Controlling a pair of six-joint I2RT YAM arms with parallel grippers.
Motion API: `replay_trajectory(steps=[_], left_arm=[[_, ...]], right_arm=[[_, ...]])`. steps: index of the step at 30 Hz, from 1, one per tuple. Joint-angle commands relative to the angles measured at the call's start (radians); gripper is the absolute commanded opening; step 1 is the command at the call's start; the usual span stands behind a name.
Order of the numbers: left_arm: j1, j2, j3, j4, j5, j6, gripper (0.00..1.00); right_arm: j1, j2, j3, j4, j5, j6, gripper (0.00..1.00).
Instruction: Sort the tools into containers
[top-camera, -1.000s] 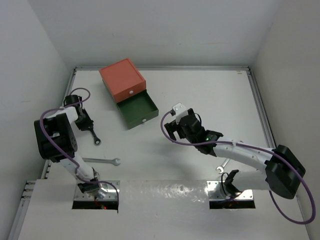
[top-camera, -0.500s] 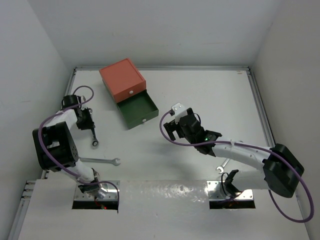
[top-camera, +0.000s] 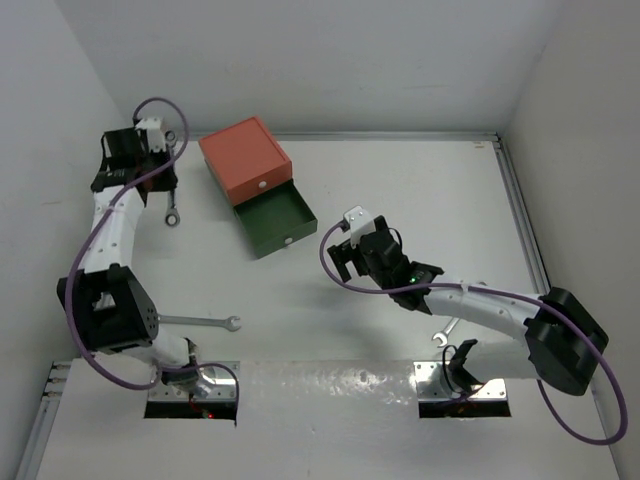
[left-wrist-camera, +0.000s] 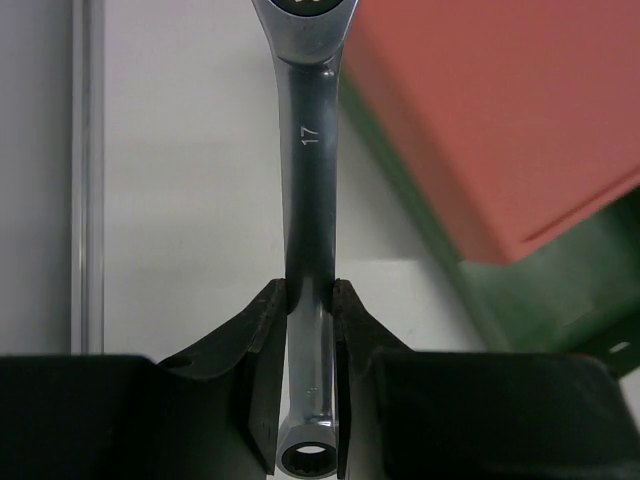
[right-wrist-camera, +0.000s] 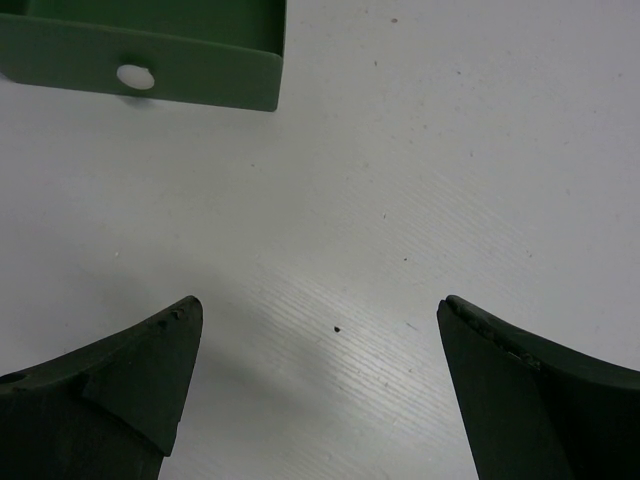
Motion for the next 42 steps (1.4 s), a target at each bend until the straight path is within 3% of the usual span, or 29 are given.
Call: replay_trajectory(steps=[1, 3, 6, 14, 24, 42], left_arm=[[-0.166, -0.032, 0.122, 0.075, 0.002, 0.051, 0.00], [-0.303, -0.023, 0.124, 0.118, -0.027, 0.060, 0.00], [-0.413, 0.050, 0.139, 0.139, -0.018, 0.018, 0.00], [-0.525, 0.218, 0.141, 0.211, -0.048, 0.034, 0.00], [-0.553, 0.249, -0.010, 0.323, -0.053, -0.035, 0.00], [-0.568, 0.302, -0.091, 0.294, -0.021, -0.091, 0.00]], right_arm=[[0.002, -0.016, -0.011, 0.042, 0.017, -0.006, 0.99], [0.000, -0.016, -0.015, 0.049, 0.025, -0.012, 0.99], [0.002, -0.013, -0.015, 0.061, 0.033, -0.017, 0.99], [0.002, -0.027, -0.024, 0.029, 0.056, -0.009, 0.99], [0.002, -0.023, -0.024, 0.015, 0.060, -0.012, 0.99], [0.002, 0.000, -0.001, -0.016, 0.050, -0.022, 0.99]])
